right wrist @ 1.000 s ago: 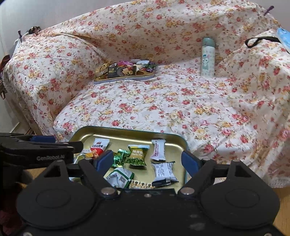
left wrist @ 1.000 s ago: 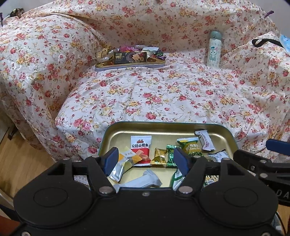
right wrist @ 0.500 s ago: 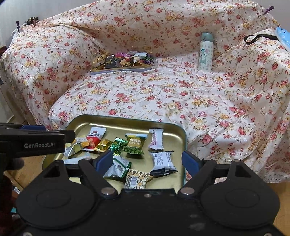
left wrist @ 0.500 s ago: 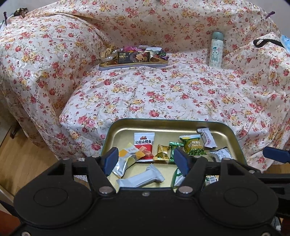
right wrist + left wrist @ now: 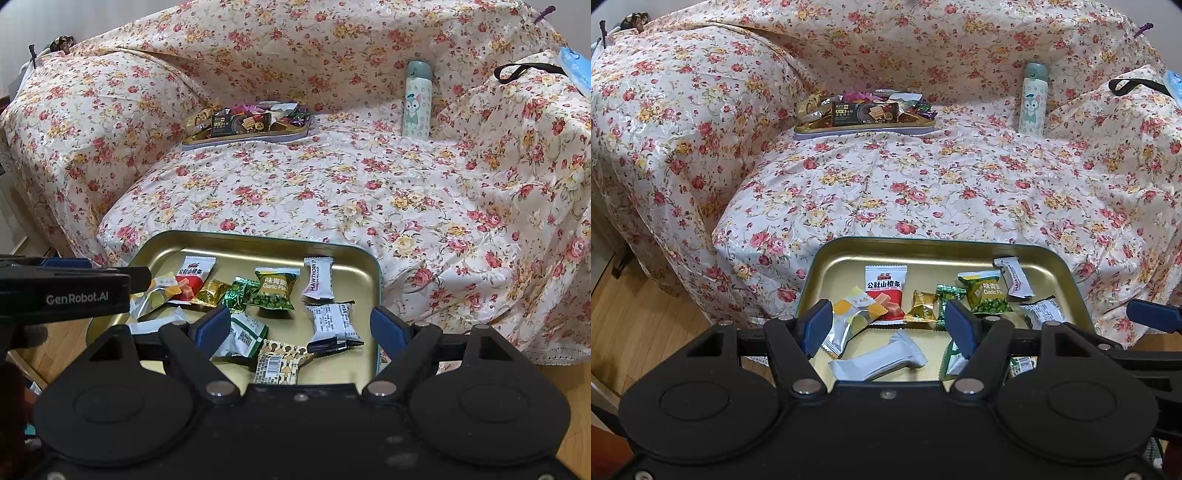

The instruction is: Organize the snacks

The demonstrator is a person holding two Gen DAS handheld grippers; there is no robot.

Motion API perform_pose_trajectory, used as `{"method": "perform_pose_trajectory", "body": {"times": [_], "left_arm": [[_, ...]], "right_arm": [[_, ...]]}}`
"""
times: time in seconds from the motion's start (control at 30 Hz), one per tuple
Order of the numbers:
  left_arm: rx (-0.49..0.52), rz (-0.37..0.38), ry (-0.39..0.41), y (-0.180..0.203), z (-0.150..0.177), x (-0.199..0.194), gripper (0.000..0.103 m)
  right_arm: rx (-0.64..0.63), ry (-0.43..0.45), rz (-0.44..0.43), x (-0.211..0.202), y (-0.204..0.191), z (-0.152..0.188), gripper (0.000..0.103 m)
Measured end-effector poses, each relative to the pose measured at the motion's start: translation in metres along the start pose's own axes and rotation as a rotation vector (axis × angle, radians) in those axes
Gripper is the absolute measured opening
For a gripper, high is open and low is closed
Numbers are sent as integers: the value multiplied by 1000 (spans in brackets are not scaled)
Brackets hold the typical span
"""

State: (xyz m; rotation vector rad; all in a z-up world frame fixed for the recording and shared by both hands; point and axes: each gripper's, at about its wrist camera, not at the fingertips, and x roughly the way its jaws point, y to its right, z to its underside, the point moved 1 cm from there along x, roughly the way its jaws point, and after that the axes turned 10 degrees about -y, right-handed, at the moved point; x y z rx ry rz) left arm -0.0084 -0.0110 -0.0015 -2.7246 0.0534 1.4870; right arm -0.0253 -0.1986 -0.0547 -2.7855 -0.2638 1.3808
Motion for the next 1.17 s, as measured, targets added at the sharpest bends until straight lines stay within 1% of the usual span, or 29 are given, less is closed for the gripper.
{"method": "perform_pose_trajectory", "body": {"times": [0.7, 1.07, 1.17], "left_arm": [[5, 9, -34, 2, 0, 7, 70], [2, 13, -75, 3, -5, 19, 70], [-7, -1, -72, 0, -8, 22, 70]], "right_arm": [[4, -15, 0, 6, 0, 0, 86], [20, -56, -8, 18, 1, -8, 86], [26, -67, -8, 21, 1, -11, 86]]}}
